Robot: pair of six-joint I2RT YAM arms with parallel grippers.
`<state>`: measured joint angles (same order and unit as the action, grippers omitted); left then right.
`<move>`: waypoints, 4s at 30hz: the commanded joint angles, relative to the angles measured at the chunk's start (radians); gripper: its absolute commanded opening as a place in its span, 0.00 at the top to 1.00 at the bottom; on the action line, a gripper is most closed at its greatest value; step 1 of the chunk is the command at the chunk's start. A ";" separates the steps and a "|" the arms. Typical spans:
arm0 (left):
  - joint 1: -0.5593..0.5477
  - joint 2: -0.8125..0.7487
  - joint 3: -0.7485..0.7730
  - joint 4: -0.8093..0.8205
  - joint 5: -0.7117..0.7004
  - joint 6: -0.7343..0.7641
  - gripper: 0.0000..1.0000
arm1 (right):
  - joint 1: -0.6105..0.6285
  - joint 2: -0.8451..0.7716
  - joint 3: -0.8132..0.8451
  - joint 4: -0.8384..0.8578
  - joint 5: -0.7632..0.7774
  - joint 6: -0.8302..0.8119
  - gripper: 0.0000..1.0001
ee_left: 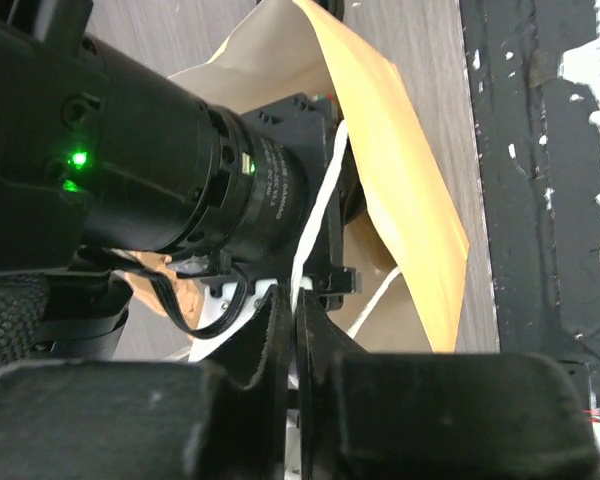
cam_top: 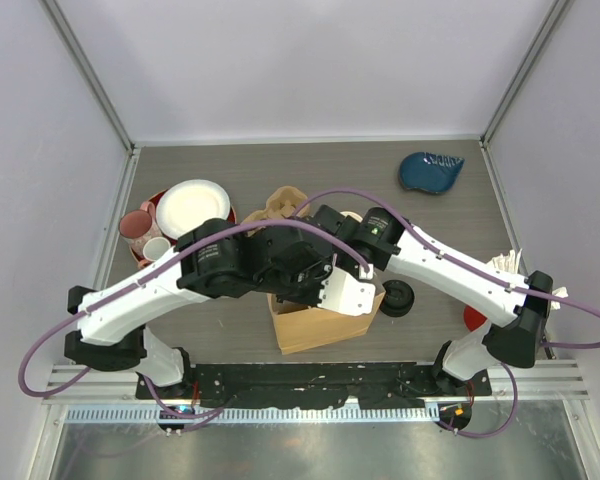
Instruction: Pack the takeout coffee
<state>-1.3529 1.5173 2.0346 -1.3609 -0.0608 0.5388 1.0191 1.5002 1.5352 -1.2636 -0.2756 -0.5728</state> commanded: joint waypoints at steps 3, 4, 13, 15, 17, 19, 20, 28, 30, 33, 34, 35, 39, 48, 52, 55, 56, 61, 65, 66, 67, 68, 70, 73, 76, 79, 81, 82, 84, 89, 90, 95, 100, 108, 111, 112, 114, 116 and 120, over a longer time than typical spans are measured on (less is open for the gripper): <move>-0.002 -0.022 0.036 -0.082 0.056 0.010 1.00 | 0.006 -0.043 -0.010 0.017 -0.002 0.010 0.99; -0.003 -0.022 0.071 -0.096 0.106 0.007 1.00 | 0.006 -0.043 -0.010 0.018 0.001 0.011 0.99; -0.055 -0.011 0.064 -0.190 0.328 0.007 0.87 | 0.006 -0.035 -0.015 0.018 0.016 0.019 0.99; -0.064 -0.008 0.038 -0.190 0.317 0.006 0.82 | 0.004 -0.034 -0.015 0.018 0.019 0.019 0.99; -0.063 -0.009 0.041 -0.179 0.303 0.003 0.69 | 0.004 -0.034 -0.015 0.018 0.021 0.021 0.99; -0.064 -0.012 0.062 -0.178 0.305 0.001 0.54 | 0.004 -0.035 -0.020 0.018 0.019 0.024 0.99; -0.064 -0.016 0.073 -0.178 0.306 0.001 0.51 | 0.003 -0.037 -0.021 0.018 0.019 0.024 0.99; -0.055 -0.055 0.243 -0.100 0.187 -0.066 0.31 | 0.004 -0.066 -0.032 0.020 0.018 0.013 0.99; 0.013 -0.094 0.260 -0.051 0.110 -0.127 0.29 | 0.004 -0.078 -0.041 0.020 0.013 -0.001 0.99; 0.190 -0.156 0.237 0.032 0.078 -0.189 0.27 | 0.004 -0.103 -0.061 0.023 0.004 -0.019 0.99; 0.224 -0.175 0.214 0.064 0.067 -0.221 0.26 | 0.006 -0.107 -0.067 0.023 0.003 -0.022 0.99; 0.253 -0.195 0.185 0.077 0.047 -0.238 0.25 | 0.004 -0.113 -0.069 0.024 0.001 -0.025 0.99; 0.417 -0.270 -0.043 0.105 0.032 -0.296 0.23 | 0.006 -0.123 -0.066 0.010 0.001 -0.048 0.99; 0.589 -0.272 -0.320 0.186 0.281 -0.421 0.20 | 0.006 -0.127 -0.056 -0.013 -0.013 -0.093 0.99; 0.591 -0.243 -0.361 0.220 0.421 -0.453 0.20 | 0.006 -0.138 -0.064 -0.014 -0.010 -0.090 0.99; 0.591 -0.224 -0.396 0.206 0.467 -0.451 0.23 | 0.004 -0.152 -0.072 -0.010 -0.005 -0.088 0.99; 0.591 -0.224 -0.425 0.207 0.483 -0.450 0.25 | 0.006 -0.155 -0.075 -0.005 -0.004 -0.090 0.99; 0.589 -0.240 -0.479 0.198 0.530 -0.436 0.43 | 0.006 -0.149 -0.067 -0.020 0.004 -0.098 0.99; 0.589 -0.226 -0.490 0.195 0.541 -0.405 0.76 | 0.006 -0.149 -0.069 -0.022 0.022 -0.107 0.99; 0.590 -0.224 -0.487 0.197 0.541 -0.398 0.84 | 0.006 -0.143 -0.070 -0.019 0.029 -0.107 0.99; 0.589 -0.221 -0.482 0.197 0.544 -0.392 0.97 | 0.006 -0.137 -0.070 -0.014 0.035 -0.107 0.99; 0.589 -0.224 -0.473 0.201 0.547 -0.375 1.00 | 0.007 -0.132 -0.070 -0.013 0.050 -0.107 0.99; 0.590 -0.226 -0.462 0.207 0.555 -0.358 1.00 | 0.018 -0.109 -0.078 -0.010 0.065 -0.107 0.99; 0.589 -0.212 -0.430 0.191 0.553 -0.330 1.00 | 0.036 -0.086 -0.084 -0.008 0.090 -0.116 0.99; 0.589 -0.192 -0.419 0.180 0.549 -0.318 1.00 | 0.044 -0.080 -0.084 -0.005 0.090 -0.122 0.99; 0.590 -0.186 -0.435 0.195 0.550 -0.323 1.00 | 0.052 -0.077 -0.093 0.004 0.085 -0.121 0.99; 0.589 -0.186 -0.439 0.204 0.549 -0.318 1.00 | 0.056 -0.072 -0.112 0.018 0.088 -0.119 0.99; 0.590 -0.186 -0.438 0.206 0.546 -0.312 1.00 | 0.059 -0.069 -0.118 0.021 0.090 -0.119 0.99; 0.589 -0.184 -0.436 0.206 0.539 -0.307 1.00 | 0.061 -0.060 -0.135 0.032 0.090 -0.121 0.99; 0.589 -0.183 -0.430 0.206 0.536 -0.293 1.00 | 0.061 -0.069 -0.164 0.076 0.102 -0.116 0.99; 0.589 -0.183 -0.432 0.206 0.535 -0.292 1.00 | 0.059 -0.072 -0.174 0.085 0.104 -0.116 0.99; 0.589 -0.180 -0.430 0.204 0.539 -0.289 1.00 | 0.067 -0.077 -0.195 0.110 0.122 -0.108 0.99; 0.589 -0.178 -0.419 0.200 0.539 -0.270 1.00 | 0.070 -0.083 -0.218 0.116 0.119 -0.107 0.99; 0.587 -0.180 -0.427 0.201 0.530 -0.247 1.00 | 0.070 -0.093 -0.242 0.147 0.113 -0.108 0.99; 0.586 -0.183 -0.430 0.206 0.521 -0.243 1.00 | 0.070 -0.098 -0.239 0.148 0.115 -0.108 0.99; 0.586 -0.183 -0.429 0.207 0.516 -0.241 1.00 | 0.072 -0.101 -0.241 0.148 0.116 -0.108 0.99; 0.583 -0.184 -0.424 0.209 0.513 -0.238 1.00 | 0.072 -0.109 -0.247 0.145 0.119 -0.102 0.99; 0.583 -0.184 -0.418 0.207 0.507 -0.235 1.00 | 0.070 -0.116 -0.254 0.144 0.122 -0.098 0.99; 0.581 -0.187 -0.413 0.198 0.490 -0.209 1.00 | 0.070 -0.139 -0.268 0.147 0.125 -0.079 0.99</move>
<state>-0.7666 1.3396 1.5826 -1.1847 0.4446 0.2905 1.0874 1.4010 1.2823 -1.1290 -0.1684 -0.6735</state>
